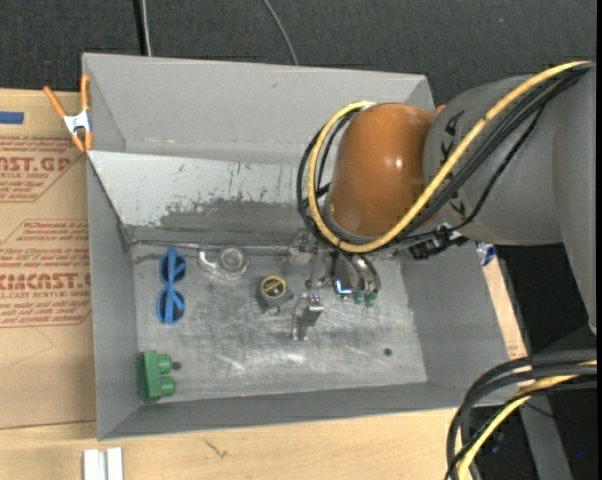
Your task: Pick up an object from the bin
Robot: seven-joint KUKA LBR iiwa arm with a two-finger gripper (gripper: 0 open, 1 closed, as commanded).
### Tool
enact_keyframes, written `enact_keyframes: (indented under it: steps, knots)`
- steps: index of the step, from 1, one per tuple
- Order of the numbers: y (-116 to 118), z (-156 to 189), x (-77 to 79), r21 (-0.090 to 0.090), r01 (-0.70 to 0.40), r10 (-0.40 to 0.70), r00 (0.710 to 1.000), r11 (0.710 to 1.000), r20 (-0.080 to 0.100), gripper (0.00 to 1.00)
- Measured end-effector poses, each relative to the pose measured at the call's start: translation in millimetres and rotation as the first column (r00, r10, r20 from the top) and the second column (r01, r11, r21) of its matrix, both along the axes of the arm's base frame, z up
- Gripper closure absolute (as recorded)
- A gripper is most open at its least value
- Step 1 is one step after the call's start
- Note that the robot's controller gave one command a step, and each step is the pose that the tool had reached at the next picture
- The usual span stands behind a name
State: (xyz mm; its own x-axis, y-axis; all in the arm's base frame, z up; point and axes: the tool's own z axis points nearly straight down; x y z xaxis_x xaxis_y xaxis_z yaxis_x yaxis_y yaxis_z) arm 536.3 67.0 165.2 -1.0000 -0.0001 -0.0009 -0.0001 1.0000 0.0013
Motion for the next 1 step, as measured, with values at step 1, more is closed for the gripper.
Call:
enact_keyframes:
  steps: [1]
  knots:
    - [-8.3, -93.9, 48.2, 0.002, 0.15, -0.15, 0.989, 0.989, 0.006, 0.0]
